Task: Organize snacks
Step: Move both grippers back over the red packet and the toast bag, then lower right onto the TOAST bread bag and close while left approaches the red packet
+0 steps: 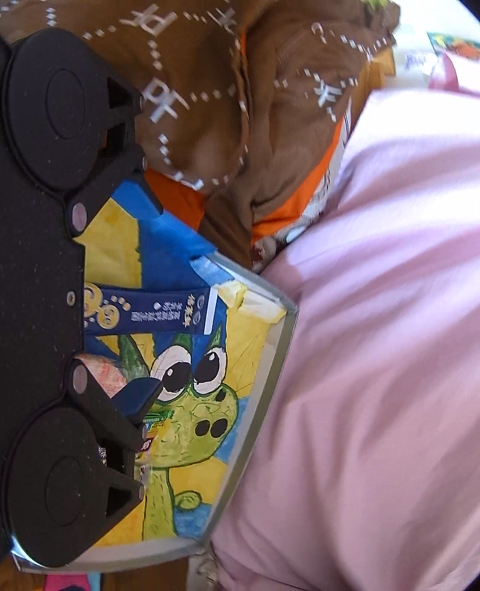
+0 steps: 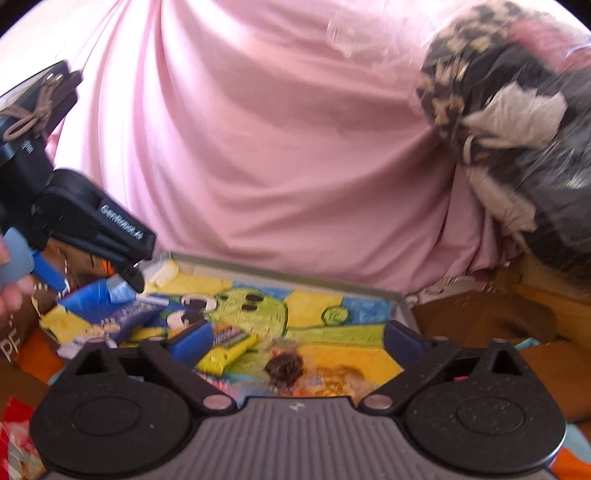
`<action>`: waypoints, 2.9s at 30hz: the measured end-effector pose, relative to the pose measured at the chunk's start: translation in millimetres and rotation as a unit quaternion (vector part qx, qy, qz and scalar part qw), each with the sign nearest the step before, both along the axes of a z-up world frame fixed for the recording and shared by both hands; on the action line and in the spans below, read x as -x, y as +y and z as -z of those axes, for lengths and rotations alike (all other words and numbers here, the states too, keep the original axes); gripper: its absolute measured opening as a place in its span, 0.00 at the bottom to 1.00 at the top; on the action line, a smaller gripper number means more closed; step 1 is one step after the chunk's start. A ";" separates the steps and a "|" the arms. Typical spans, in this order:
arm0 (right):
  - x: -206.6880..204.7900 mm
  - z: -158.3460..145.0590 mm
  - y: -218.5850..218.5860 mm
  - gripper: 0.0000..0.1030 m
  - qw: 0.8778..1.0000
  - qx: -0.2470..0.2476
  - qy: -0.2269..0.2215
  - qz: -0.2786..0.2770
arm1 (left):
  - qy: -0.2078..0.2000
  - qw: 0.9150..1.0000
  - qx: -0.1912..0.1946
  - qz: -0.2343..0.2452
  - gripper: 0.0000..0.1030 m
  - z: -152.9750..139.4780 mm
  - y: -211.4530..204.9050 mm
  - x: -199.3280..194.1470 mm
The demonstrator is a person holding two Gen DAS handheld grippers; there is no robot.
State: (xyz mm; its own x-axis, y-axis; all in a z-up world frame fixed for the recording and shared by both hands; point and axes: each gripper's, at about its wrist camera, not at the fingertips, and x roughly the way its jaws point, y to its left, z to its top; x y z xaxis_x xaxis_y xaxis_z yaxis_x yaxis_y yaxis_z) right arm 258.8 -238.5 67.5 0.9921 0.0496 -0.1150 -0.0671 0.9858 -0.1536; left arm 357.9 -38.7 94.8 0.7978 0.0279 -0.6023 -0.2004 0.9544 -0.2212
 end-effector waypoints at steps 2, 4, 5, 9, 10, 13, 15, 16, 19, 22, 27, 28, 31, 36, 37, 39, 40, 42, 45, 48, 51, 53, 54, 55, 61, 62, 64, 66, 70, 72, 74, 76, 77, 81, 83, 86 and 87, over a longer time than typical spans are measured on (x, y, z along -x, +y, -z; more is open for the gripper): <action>7.9 -7.6 -0.5 1.00 1.000 -0.003 -0.010 0.001 | 0.000 1.000 0.013 -0.010 0.94 -2.7 5.1 10.9; 14.8 -14.5 -0.6 1.00 1.000 -0.003 -0.018 0.001 | 0.000 1.000 0.024 -0.015 0.94 -4.8 9.8 20.6; 18.9 -17.7 -0.4 1.00 1.000 -0.004 -0.023 0.002 | -0.001 0.999 0.028 -0.015 0.95 -5.8 11.9 26.1; 36.6 -30.7 -1.4 1.00 0.999 -0.007 -0.038 0.003 | -0.009 1.000 0.027 -0.012 0.97 -11.1 16.8 49.8; 41.2 -33.4 -1.7 1.00 0.999 -0.008 -0.040 0.002 | -0.013 1.000 0.025 -0.010 0.97 -12.6 17.0 56.0; 54.3 -40.6 -2.2 1.00 0.999 -0.011 -0.045 0.002 | -0.020 1.000 0.022 -0.001 0.98 -14.9 17.5 74.3; 62.0 -45.1 -1.4 1.00 0.999 -0.013 -0.048 0.001 | -0.020 1.000 0.023 0.001 0.98 -15.0 18.8 87.8; 65.4 -46.7 -0.3 1.00 0.999 -0.013 -0.049 -0.001 | -0.020 1.000 0.022 0.000 0.98 -14.5 20.1 93.7; 76.2 -48.9 4.8 1.00 0.999 -0.006 -0.048 -0.010 | -0.023 1.000 0.018 -0.006 0.99 -9.5 22.8 113.5; 89.6 -46.3 10.8 1.00 0.999 0.006 -0.045 -0.018 | -0.005 0.999 0.027 -0.019 0.99 0.0 27.7 130.2; 108.3 -41.9 15.4 1.00 0.999 0.020 -0.037 -0.025 | 0.026 0.997 0.058 -0.044 0.99 15.5 39.0 151.8; 112.1 -40.5 15.7 1.00 0.999 0.022 -0.034 -0.026 | 0.030 0.997 0.059 -0.046 0.99 18.0 40.8 155.7; 122.6 -36.3 13.8 1.00 0.999 0.030 -0.025 -0.026 | 0.037 0.997 0.057 -0.046 0.99 24.7 45.2 166.0; 139.4 -27.0 7.3 1.00 0.999 0.047 -0.001 -0.027 | 0.046 0.997 0.044 -0.042 0.99 34.4 49.6 179.3; 141.7 -24.7 7.0 1.00 0.998 0.052 0.004 -0.029 | 0.049 0.997 0.039 -0.040 0.99 36.9 50.2 183.1; 144.8 -20.0 7.4 1.00 0.997 0.067 0.024 -0.033 | 0.058 0.997 0.030 -0.033 0.99 41.9 50.3 189.4; 145.5 -17.4 8.2 1.00 0.996 0.073 0.037 -0.036 | 0.063 0.997 0.026 -0.030 0.99 44.9 50.2 192.7; 146.6 -11.5 11.0 1.00 0.993 0.088 0.062 -0.040 | 0.077 0.997 0.021 -0.021 0.99 50.5 49.9 197.8; 150.3 -1.3 17.9 1.00 0.987 0.114 0.100 -0.061 | 0.093 0.995 0.023 -0.011 0.99 58.4 50.1 203.8; 155.1 9.1 24.9 1.00 0.980 0.136 0.124 -0.081 | 0.112 0.993 0.023 -0.006 0.99 66.5 49.7 208.3; 156.9 16.9 31.1 1.00 0.973 0.150 0.147 -0.093 | 0.123 0.992 0.025 -0.004 0.99 72.6 49.8 212.2; 155.7 20.8 33.5 1.00 0.970 0.152 0.161 -0.099 | 0.132 0.991 0.022 0.001 0.99 76.3 49.0 213.2; 153.9 23.5 34.2 1.00 0.969 0.150 0.170 -0.101 | 0.136 0.991 0.020 0.004 0.99 77.9 48.3 213.1; 151.8 25.1 33.4 1.00 0.968 0.145 0.180 -0.102 | 0.139 0.990 0.018 0.006 0.99 79.4 47.6 212.8; 135.7 37.5 25.9 1.00 0.961 0.107 0.238 -0.095 | 0.156 0.988 0.015 0.011 0.99 86.8 43.6 209.3; 133.6 39.1 24.5 1.00 0.960 0.103 0.244 -0.093 | 0.158 0.987 0.014 0.013 0.99 87.8 42.6 208.6; 130.8 41.1 22.2 1.00 0.958 0.096 0.253 -0.090 | 0.160 0.987 0.010 0.017 0.99 89.3 40.1 207.3; 129.0 42.3 20.8 1.00 0.957 0.091 0.259 -0.089 | 0.162 0.987 0.007 0.019 0.99 90.8 38.1 206.0; 126.3 43.3 21.2 1.00 0.956 0.090 0.263 -0.091 | 0.165 0.986 0.008 0.021 0.99 93.2 34.5 203.2; 125.5 43.1 21.3 1.00 0.956 0.091 0.263 -0.093 | 0.165 0.986 0.007 0.023 0.99 93.6 33.3 201.9; 124.0 42.9 22.0 1.00 0.956 0.089 0.263 -0.094 | 0.165 0.986 0.007 0.024 0.99 94.1 32.5 200.0; 122.3 43.2 21.9 1.00 0.956 0.087 0.264 -0.094 | 0.165 0.986 0.006 0.024 0.99 94.6 31.6 198.0; 121.4 43.5 21.9 1.00 0.956 0.087 0.265 -0.094 | 0.166 0.986 0.005 0.024 0.99 94.9 31.2 196.2; 115.7 43.6 19.4 1.00 0.958 0.079 0.263 -0.088 | 0.164 0.986 0.000 0.026 0.99 95.1 27.7 188.0; 111.5 43.2 17.2 1.00 0.960 0.070 0.259 -0.082 | 0.161 0.987 -0.004 0.029 0.99 96.0 25.0 184.4; 102.3 42.8 13.4 1.00 0.962 0.051 0.257 -0.075 | 0.156 0.987 -0.007 0.032 0.99 96.3 21.8 179.5; 99.0 43.3 12.6 1.00 0.963 0.044 0.255 -0.072 | 0.155 0.987 -0.007 0.031 0.99 96.3 21.2 177.7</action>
State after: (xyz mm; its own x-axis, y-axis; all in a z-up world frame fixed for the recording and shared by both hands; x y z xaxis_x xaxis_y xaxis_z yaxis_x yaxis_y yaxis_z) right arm 159.8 -225.9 24.1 0.7886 0.1502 -0.5963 -0.2915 0.9451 -0.1474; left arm 180.2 -17.5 -1.5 0.5756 -0.0058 -0.8177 -0.1971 0.9695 -0.1456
